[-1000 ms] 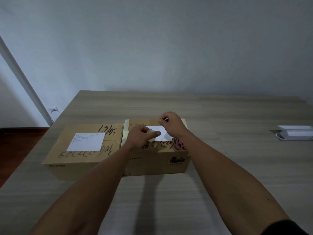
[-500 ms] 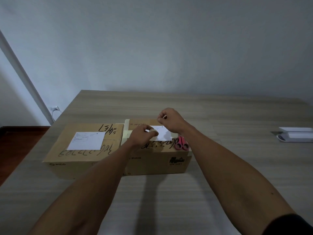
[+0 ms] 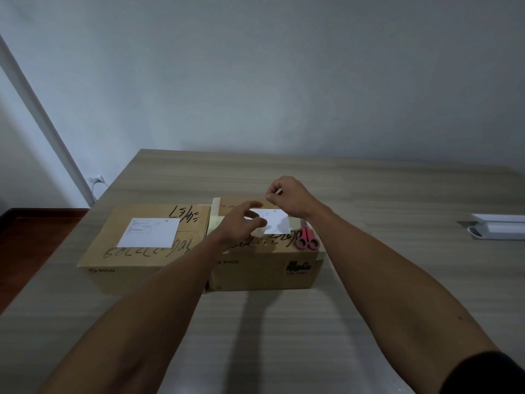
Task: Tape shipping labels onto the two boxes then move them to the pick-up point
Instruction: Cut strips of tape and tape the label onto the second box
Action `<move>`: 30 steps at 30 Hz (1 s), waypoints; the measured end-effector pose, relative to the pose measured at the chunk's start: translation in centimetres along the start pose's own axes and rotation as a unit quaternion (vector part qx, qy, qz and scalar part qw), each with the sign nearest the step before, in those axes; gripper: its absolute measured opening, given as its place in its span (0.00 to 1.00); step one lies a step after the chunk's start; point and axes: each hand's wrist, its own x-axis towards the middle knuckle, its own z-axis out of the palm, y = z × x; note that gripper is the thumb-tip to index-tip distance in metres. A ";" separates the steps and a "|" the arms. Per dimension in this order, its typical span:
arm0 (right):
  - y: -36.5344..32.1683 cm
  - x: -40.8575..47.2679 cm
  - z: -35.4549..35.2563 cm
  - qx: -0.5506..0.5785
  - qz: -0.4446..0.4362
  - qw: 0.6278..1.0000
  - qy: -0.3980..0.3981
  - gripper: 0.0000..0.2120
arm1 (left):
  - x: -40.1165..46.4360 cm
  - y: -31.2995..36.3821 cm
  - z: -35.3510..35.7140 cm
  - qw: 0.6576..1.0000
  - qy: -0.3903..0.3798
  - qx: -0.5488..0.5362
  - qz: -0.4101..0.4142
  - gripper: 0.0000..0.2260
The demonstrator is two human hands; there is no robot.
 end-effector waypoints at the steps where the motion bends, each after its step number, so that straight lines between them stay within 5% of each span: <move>1: 0.0 0.0 0.0 -0.001 -0.001 1.000 -0.001 0.07 | -0.1 0.1 0.0 1.000 -0.007 -0.008 -0.002 0.23; 17: 1.4 0.5 -0.7 0.038 0.029 0.999 -0.013 0.03 | 0.0 1.0 0.2 0.996 -0.080 0.016 0.031 0.26; 25: 2.5 0.2 -1.4 0.106 0.106 0.988 -0.019 0.20 | 0.4 -0.5 0.7 0.994 -0.062 0.063 0.066 0.25; 30: 3.4 -0.5 -1.2 0.066 0.115 0.989 0.062 0.09 | 1.2 -0.8 0.8 0.998 -0.030 0.001 0.046 0.24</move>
